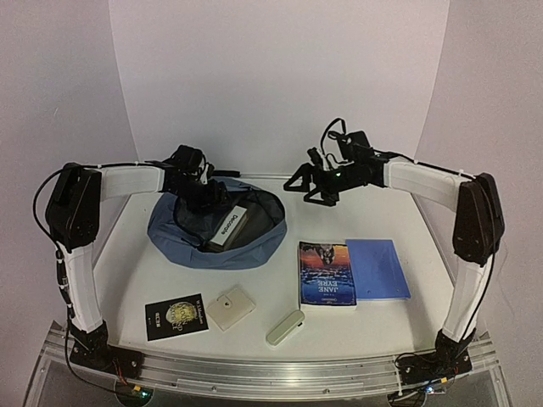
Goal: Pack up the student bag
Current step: Place the book in the student bag, then pick up the book from the center of the board.
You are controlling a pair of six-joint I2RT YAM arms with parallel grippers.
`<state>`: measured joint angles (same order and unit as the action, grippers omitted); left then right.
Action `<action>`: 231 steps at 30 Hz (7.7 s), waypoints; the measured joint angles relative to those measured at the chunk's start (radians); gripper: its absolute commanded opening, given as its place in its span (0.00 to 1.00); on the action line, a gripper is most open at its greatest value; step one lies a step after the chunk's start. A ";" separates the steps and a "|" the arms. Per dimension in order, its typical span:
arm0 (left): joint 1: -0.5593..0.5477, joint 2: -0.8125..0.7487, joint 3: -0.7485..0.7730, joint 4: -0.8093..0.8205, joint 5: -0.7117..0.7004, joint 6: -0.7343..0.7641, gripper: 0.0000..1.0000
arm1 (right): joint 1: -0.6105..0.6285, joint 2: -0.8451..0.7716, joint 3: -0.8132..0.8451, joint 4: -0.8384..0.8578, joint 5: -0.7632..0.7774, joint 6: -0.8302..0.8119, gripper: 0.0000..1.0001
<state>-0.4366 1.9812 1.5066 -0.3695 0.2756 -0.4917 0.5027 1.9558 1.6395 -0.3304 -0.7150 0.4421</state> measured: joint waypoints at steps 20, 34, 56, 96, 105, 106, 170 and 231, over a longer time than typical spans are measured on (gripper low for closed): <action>-0.052 -0.221 -0.051 -0.054 -0.001 0.031 0.85 | -0.111 -0.246 -0.318 -0.246 -0.003 -0.340 0.98; -0.246 -0.222 -0.061 -0.077 -0.052 0.143 0.88 | -0.118 -0.297 -0.444 -0.307 0.023 -0.432 0.92; -0.455 0.107 0.016 -0.009 0.069 -0.023 0.74 | -0.136 -0.161 -0.530 -0.385 0.034 -0.581 0.76; -0.493 0.197 0.037 0.242 0.231 -0.091 0.40 | -0.145 -0.046 -0.506 -0.347 -0.048 -0.516 0.73; -0.496 0.235 0.079 0.193 0.192 -0.115 0.06 | -0.145 -0.046 -0.506 -0.346 -0.050 -0.515 0.76; -0.496 0.235 0.079 0.192 0.187 -0.120 0.02 | -0.145 -0.046 -0.506 -0.346 -0.052 -0.514 0.78; -0.396 -0.244 -0.238 0.306 0.191 0.146 1.00 | -0.100 -0.174 -0.522 -0.126 -0.256 -0.445 0.00; -0.405 -0.255 0.000 -0.123 0.613 0.581 0.00 | 0.157 -0.279 0.062 -0.948 0.040 -1.212 0.78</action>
<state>-0.8417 1.7264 1.5069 -0.4926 0.8888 0.0895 0.6598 1.6768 1.7018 -1.2788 -0.6752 -0.7695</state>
